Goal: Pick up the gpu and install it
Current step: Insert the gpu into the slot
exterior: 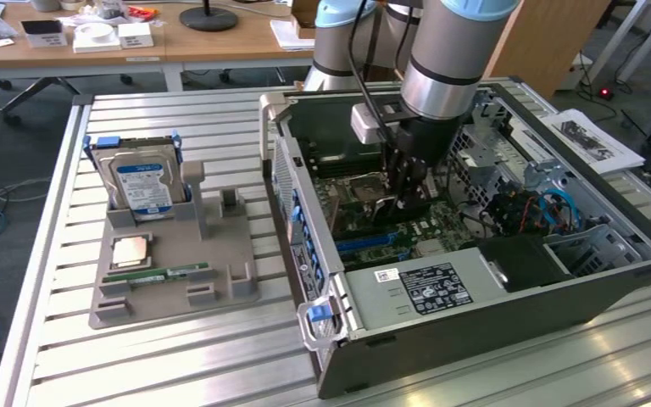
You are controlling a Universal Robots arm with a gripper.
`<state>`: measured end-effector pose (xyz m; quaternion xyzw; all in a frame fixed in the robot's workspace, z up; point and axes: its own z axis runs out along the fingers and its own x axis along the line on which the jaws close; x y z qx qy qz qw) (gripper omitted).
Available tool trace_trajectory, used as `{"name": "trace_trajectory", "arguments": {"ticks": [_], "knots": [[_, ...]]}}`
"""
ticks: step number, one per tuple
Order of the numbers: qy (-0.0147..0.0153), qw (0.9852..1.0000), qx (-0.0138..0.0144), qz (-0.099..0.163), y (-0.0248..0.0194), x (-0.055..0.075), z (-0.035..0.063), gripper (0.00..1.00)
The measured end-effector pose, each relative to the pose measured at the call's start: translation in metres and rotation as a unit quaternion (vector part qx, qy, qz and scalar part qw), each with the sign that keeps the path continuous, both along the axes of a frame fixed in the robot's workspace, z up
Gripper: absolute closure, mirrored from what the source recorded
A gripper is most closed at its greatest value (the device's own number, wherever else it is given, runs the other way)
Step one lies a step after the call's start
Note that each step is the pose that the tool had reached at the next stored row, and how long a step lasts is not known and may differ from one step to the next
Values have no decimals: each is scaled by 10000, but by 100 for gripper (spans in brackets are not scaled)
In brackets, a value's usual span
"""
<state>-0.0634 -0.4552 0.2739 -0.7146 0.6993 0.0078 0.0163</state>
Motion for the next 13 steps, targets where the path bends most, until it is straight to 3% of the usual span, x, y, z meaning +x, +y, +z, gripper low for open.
{"name": "trace_trajectory", "arguments": {"ticks": [13], "knots": [[-1,10000,1,0,0,-1,-62,73]]}}
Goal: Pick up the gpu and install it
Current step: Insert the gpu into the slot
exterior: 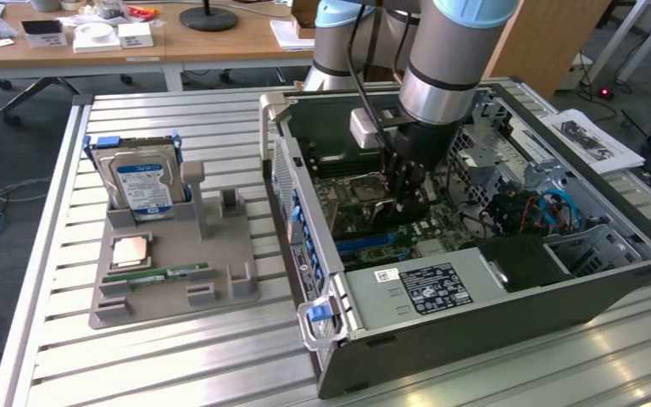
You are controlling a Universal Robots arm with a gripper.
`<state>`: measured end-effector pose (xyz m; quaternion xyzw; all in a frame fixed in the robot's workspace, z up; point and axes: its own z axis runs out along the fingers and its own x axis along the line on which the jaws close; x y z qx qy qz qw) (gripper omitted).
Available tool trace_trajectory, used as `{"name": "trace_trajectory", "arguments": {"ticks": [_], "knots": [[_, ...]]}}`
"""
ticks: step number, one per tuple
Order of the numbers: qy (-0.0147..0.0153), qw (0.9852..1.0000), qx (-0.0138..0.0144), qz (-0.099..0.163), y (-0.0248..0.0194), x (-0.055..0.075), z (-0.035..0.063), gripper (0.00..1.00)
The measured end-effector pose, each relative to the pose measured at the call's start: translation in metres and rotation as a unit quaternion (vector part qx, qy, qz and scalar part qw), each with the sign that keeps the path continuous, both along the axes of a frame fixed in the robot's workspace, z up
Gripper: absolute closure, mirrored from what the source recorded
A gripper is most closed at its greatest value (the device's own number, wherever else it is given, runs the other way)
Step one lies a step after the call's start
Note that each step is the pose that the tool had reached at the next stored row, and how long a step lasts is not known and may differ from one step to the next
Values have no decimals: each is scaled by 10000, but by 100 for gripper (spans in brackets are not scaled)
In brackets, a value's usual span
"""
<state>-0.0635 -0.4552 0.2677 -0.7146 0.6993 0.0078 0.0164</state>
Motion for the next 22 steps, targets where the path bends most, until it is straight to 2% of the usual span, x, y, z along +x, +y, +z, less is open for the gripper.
{"name": "trace_trajectory", "arguments": {"ticks": [22], "knots": [[0,10000,1,0,-8,-66,-8,73]]}}
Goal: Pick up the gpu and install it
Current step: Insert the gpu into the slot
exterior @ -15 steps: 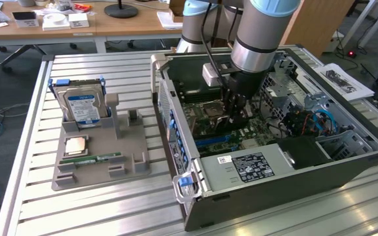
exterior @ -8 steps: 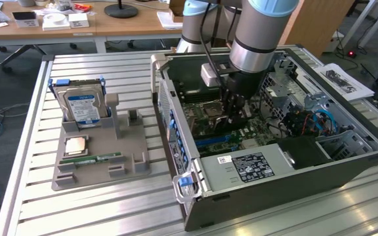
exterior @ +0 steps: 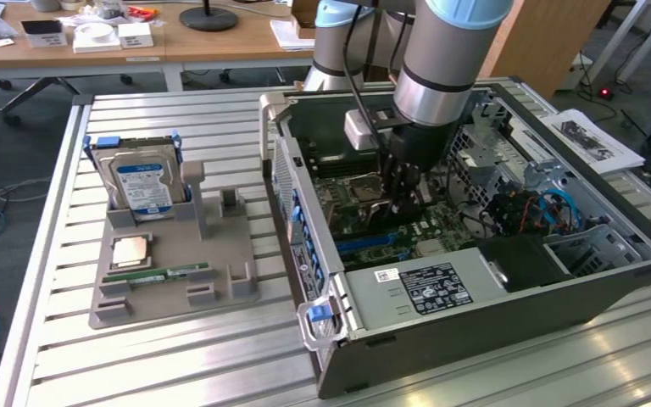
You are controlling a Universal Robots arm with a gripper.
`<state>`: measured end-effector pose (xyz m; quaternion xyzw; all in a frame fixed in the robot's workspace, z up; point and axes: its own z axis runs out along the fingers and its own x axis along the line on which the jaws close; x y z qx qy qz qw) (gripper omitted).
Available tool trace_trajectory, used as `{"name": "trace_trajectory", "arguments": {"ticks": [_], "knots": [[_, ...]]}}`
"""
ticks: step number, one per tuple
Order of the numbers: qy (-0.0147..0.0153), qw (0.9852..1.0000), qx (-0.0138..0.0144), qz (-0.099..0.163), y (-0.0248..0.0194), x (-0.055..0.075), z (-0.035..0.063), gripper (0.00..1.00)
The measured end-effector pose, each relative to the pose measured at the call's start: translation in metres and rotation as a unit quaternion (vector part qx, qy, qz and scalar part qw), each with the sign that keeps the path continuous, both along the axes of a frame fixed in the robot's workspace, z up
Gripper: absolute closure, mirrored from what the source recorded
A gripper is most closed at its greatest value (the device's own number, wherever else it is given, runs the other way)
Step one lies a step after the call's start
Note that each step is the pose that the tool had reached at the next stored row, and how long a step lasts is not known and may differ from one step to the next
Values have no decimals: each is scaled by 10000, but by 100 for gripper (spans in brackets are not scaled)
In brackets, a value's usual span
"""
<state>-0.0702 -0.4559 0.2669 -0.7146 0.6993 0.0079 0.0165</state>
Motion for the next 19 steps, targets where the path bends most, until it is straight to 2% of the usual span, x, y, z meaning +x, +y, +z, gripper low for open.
{"name": "trace_trajectory", "arguments": {"ticks": [19], "knots": [[0,10000,0,-1,-22,-37,0,73]]}}
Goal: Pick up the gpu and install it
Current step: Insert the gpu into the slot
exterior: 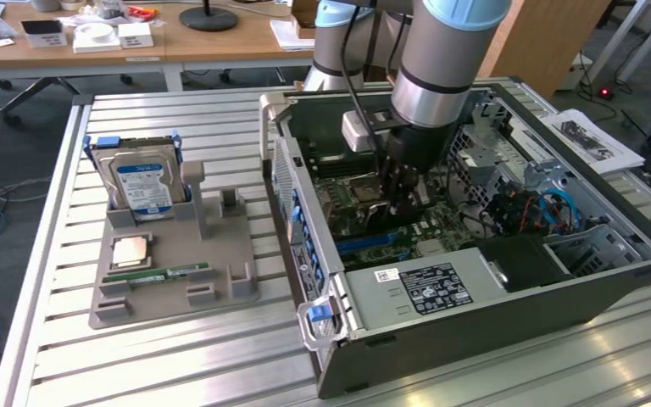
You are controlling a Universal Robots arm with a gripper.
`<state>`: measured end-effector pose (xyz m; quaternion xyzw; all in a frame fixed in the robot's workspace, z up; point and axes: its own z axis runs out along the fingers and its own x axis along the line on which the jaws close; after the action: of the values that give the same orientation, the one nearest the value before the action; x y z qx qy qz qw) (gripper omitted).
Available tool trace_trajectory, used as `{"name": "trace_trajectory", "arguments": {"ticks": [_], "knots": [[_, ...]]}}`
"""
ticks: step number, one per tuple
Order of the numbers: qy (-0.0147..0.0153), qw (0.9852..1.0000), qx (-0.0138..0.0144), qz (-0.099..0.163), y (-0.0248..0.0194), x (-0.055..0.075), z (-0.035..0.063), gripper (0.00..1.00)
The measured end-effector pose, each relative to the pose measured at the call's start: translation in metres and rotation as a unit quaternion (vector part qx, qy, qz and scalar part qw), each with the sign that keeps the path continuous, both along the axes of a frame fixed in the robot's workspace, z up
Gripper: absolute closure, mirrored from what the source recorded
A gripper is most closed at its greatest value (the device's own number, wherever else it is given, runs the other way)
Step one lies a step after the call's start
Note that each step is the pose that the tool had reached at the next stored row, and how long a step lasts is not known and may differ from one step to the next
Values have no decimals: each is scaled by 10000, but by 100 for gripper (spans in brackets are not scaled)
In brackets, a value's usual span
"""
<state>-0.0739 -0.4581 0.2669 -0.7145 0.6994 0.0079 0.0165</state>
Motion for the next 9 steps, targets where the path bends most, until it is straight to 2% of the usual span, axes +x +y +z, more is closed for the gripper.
{"name": "trace_trajectory", "arguments": {"ticks": [9], "knots": [[0,10000,0,1,-6,-22,0,73]]}}
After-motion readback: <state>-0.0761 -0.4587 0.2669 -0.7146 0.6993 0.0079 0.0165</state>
